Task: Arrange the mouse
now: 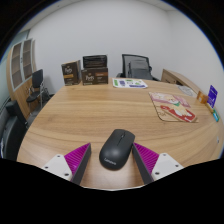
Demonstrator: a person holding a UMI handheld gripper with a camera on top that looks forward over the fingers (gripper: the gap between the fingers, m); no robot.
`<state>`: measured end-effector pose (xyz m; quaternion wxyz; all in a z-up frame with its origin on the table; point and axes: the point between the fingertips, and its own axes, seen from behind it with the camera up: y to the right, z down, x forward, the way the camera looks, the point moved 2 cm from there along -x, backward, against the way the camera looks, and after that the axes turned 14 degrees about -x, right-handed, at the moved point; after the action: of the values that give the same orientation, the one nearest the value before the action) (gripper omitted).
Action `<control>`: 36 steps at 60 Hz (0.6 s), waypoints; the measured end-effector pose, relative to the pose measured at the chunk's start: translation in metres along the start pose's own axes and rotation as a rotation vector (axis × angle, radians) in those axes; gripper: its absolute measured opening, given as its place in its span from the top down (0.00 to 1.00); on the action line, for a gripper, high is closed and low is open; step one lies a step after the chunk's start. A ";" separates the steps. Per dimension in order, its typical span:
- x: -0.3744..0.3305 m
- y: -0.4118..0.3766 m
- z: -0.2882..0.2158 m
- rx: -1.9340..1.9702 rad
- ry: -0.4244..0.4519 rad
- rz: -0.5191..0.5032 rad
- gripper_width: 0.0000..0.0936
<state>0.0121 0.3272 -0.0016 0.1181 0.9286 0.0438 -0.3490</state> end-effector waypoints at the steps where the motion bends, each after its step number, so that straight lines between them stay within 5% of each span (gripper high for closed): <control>1: 0.001 -0.001 -0.001 -0.002 0.001 -0.003 0.08; 25: 0.024 -0.012 -0.024 -0.032 0.017 -0.038 0.13; 36: 0.026 -0.006 -0.025 -0.010 0.018 0.004 0.39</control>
<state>0.0466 0.3388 -0.0018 0.1229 0.9313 0.0446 -0.3400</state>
